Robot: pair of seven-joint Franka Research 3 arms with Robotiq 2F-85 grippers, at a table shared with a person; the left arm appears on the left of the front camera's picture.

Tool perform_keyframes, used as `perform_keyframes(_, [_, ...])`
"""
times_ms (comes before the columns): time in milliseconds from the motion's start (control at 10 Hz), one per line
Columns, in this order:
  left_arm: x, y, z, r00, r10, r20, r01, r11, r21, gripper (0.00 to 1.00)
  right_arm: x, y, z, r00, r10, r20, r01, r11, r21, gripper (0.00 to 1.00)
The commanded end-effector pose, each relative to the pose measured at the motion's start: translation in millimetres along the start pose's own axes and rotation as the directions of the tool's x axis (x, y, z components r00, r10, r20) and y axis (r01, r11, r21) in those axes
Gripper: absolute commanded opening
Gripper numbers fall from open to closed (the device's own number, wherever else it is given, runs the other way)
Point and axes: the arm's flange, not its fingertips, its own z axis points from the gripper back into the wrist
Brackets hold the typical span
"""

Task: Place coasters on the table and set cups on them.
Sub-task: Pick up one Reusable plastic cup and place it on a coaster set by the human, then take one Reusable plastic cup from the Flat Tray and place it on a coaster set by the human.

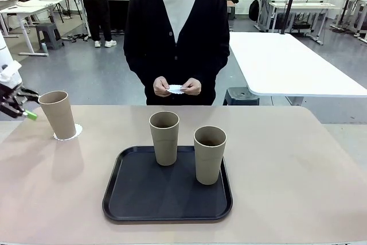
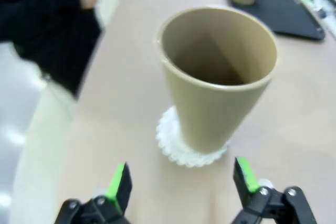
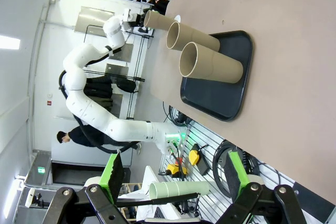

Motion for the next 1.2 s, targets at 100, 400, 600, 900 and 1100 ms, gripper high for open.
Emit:
perform_keyframes(100, [89.3,-39.5,34.3,0.907,0.195,-0.375,-0.077,0.949,0.306,1.0,0.8,-0.1,0.3,1.0,0.003,0.004,-0.003,1.0,0.012,1.0])
perform_keyframes(400, [159.3,-70.6,49.3,0.757,0.4,-0.518,-0.204,0.896,0.393,1.0,0.8,-0.1,0.3,1.0,0.003,0.004,-0.003,1.0,0.012,1.0])
perform_keyframes(600, [185.4,-86.8,54.6,0.666,0.513,-0.541,-0.326,0.853,0.407,1.0,0.8,-0.1,0.3,1.0,0.003,0.004,-0.003,1.0,0.012,1.0])
perform_keyframes(900, [202.2,-108.1,46.4,0.611,0.579,-0.54,-0.432,0.816,0.385,1.0,0.8,-0.1,0.3,1.0,0.003,0.004,-0.003,1.0,0.012,1.0])
perform_keyframes(1100, [197.7,-118.7,39.7,0.613,0.568,-0.55,-0.393,0.822,0.412,1.0,0.8,-0.1,0.3,1.0,0.003,0.004,-0.003,1.0,0.012,1.0])
